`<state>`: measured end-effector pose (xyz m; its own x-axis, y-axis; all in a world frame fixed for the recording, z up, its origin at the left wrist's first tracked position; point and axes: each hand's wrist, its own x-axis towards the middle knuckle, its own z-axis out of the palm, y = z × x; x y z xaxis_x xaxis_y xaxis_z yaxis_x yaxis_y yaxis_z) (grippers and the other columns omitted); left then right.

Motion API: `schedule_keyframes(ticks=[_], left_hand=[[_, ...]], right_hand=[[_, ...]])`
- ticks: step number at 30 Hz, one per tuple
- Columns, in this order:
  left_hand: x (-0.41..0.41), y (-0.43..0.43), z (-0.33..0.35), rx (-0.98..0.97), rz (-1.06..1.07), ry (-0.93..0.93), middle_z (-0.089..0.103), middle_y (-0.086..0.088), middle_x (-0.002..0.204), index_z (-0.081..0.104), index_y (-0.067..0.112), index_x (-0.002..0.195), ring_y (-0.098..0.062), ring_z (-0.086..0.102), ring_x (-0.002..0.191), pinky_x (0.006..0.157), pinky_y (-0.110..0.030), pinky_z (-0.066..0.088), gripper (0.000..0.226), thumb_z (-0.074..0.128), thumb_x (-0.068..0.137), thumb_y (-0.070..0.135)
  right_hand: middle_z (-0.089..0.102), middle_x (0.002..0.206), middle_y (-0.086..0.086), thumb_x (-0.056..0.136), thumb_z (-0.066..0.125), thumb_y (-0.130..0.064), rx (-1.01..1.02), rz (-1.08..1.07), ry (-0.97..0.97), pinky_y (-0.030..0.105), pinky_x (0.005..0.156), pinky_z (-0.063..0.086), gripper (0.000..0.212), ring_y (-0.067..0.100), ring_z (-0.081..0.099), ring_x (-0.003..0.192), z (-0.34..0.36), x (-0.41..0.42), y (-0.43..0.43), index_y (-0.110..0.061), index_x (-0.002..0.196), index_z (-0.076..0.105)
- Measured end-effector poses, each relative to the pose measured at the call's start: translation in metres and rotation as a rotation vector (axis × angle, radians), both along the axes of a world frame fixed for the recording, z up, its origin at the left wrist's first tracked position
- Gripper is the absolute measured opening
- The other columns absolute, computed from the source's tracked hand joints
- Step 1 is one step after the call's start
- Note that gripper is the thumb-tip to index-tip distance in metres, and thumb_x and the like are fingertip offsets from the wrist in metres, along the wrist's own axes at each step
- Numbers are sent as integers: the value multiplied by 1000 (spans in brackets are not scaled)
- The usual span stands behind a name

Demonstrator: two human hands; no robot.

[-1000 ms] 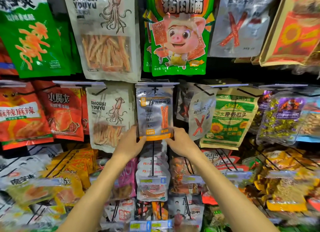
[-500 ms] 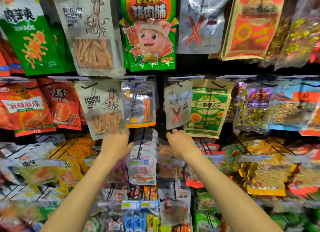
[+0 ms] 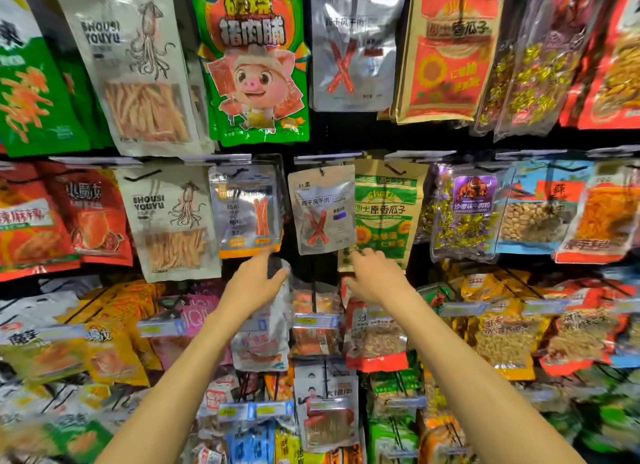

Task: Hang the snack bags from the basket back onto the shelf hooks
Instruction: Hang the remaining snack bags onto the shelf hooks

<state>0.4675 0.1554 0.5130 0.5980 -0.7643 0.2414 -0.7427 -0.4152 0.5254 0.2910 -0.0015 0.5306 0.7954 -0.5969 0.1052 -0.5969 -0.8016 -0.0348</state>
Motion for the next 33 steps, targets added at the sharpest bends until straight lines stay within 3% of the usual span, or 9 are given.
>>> schedule_keyframes(ticks=[9, 13, 15, 18, 20, 22, 24, 28, 33], left_hand=[[27, -67, 15, -365, 19, 455, 53, -8, 140, 32, 19, 149, -24, 52, 128, 99, -34, 44, 65, 59, 95, 40], [42, -91, 13, -448, -47, 495, 63, 1, 122, 44, 17, 141, -9, 57, 110, 83, -18, 44, 54, 61, 95, 38], [50, -99, 10, -457, -56, 473, 65, 5, 112, 53, 17, 131, -4, 59, 102, 78, -16, 44, 41, 60, 96, 38], [64, -111, 3, -440, -27, 411, 69, 0, 105, 64, 21, 109, -11, 63, 92, 70, -21, 46, 14, 57, 100, 27], [66, -116, 0, -454, -82, 430, 61, 6, 73, 64, 12, 90, -7, 51, 64, 57, -24, 36, 18, 58, 99, 27], [64, -119, -2, -499, -133, 469, 46, 14, 55, 62, 6, 80, 0, 41, 52, 50, -18, 32, 30, 59, 99, 29], [68, -124, -3, -534, -127, 479, 39, 15, 51, 61, 10, 71, -2, 35, 50, 47, -19, 26, 37, 59, 97, 36], [77, -133, -1, -519, -117, 478, 31, 12, 53, 48, 16, 67, -5, 27, 50, 48, -21, 21, 42, 57, 98, 42], [84, -149, 5, -554, -94, 436, 31, 4, 52, 38, 14, 62, -5, 27, 45, 48, -21, 21, 44, 58, 99, 30]], right_hand=[[52, 132, 12, 97, 54, -42, 213, -88, -341, 46, 90, 52, 59, 33, 51, 121, 13, 24, -58, -8, 142, 37], [53, 139, 12, 96, 54, -46, 369, -114, -494, 38, 93, 49, 76, 29, 53, 125, 14, 45, -77, -11, 155, 21], [56, 137, 9, 94, 59, -47, 476, -76, -597, 36, 95, 48, 76, 26, 55, 123, 10, 55, -84, -11, 153, 26], [63, 121, -1, 91, 64, -45, 656, -41, -762, 22, 86, 50, 51, 21, 58, 114, -3, 69, -92, -13, 129, 51], [65, 109, 6, 92, 64, -44, 709, -43, -840, 34, 85, 51, 41, 24, 62, 105, -11, 80, -94, -10, 115, 59], [66, 93, 10, 94, 63, -39, 708, -24, -902, 40, 81, 49, 37, 20, 63, 90, -15, 87, -92, -3, 96, 61], [65, 78, -1, 95, 64, -34, 687, -5, -951, 31, 73, 46, 37, 7, 62, 76, -15, 92, -89, 0, 80, 59], [69, 79, -10, 94, 63, -39, 643, -50, -977, 23, 76, 46, 41, 0, 64, 87, -17, 101, -93, -3, 75, 61], [59, 55, -2, 94, 63, -38, 639, -111, -994, 37, 66, 52, 39, 18, 60, 56, -9, 114, -102, -14, 63, 58]])
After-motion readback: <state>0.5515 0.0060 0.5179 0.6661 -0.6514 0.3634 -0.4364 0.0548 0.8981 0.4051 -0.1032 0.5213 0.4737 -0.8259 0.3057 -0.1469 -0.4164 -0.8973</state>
